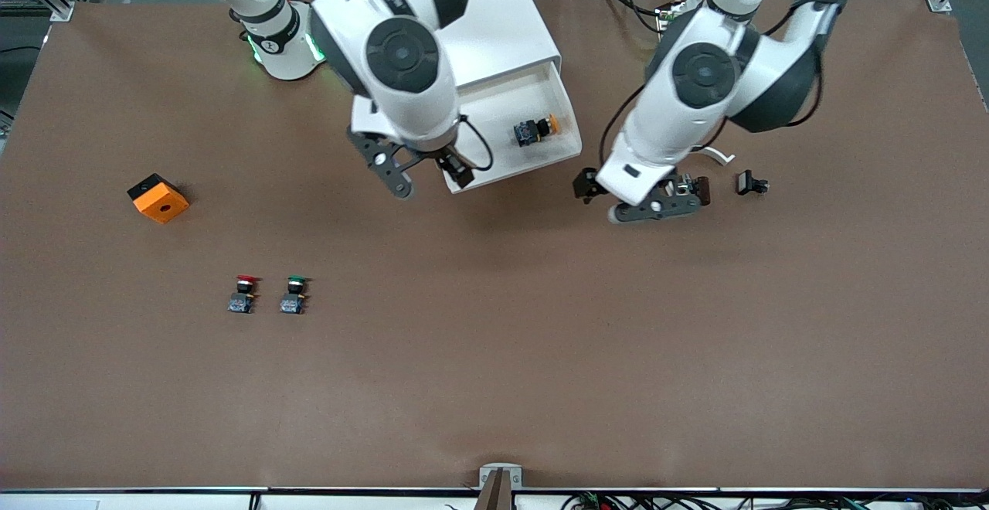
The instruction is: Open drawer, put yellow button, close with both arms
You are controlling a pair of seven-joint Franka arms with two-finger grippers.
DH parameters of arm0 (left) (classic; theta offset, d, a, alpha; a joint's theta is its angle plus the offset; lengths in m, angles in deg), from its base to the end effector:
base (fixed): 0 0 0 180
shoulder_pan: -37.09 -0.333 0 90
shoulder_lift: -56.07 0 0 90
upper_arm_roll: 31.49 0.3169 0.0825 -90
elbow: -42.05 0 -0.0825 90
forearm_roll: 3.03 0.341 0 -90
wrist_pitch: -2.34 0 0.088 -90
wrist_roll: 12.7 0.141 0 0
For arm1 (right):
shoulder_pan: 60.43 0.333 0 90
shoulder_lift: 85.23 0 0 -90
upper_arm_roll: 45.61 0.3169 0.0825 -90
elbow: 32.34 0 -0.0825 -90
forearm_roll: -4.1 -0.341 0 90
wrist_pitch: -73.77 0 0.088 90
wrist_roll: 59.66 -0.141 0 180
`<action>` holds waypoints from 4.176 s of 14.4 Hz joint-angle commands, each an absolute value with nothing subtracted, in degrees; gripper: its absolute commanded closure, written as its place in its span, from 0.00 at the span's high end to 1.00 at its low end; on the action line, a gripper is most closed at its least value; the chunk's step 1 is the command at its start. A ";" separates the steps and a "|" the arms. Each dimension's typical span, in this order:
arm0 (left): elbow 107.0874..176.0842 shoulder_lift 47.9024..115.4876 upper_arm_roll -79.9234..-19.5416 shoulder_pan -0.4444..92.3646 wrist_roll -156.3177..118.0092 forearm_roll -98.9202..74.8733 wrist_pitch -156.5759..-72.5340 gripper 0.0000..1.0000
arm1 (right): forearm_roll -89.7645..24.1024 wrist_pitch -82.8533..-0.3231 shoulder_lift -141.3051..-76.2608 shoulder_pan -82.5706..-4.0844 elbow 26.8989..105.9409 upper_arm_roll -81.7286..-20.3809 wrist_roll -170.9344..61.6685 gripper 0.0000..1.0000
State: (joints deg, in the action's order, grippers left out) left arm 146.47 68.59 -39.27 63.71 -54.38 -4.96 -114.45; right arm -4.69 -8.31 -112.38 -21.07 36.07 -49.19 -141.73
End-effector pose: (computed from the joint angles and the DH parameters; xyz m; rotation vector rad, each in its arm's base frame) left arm 0.4776 -0.3258 0.4035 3.0866 0.2248 -0.0576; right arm 0.4830 0.3868 0.4703 2.7495 -1.1644 -0.3419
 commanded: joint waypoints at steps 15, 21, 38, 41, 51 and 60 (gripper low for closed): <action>142.95 78.49 -42.74 74.70 -72.82 -6.28 -114.38 1.00 | 2.96 0.91 -106.15 -52.24 36.04 -49.03 -66.99 1.00; 143.04 78.49 -46.08 74.88 -72.82 -13.22 -111.83 1.00 | 5.41 1.95 -103.25 -59.28 36.57 -48.77 -54.32 1.00; 135.22 80.86 -46.71 73.04 -83.89 -18.17 -101.45 1.00 | 6.13 3.46 -100.79 -61.66 35.78 -48.86 -53.69 1.00; 132.85 80.68 -46.00 68.83 -83.89 -11.84 -101.37 1.00 | 6.13 3.28 -98.86 -61.74 35.78 -48.86 -53.78 1.00; 132.14 80.94 -46.00 52.66 -84.16 -1.80 -96.38 1.00 | 4.45 0.20 -90.59 -61.39 43.15 -48.51 -53.78 1.00; 132.14 87.44 -46.00 46.84 -92.84 -6.46 -93.72 1.00 | 3.84 -5.33 -81.81 -61.57 54.84 -48.68 -53.86 1.00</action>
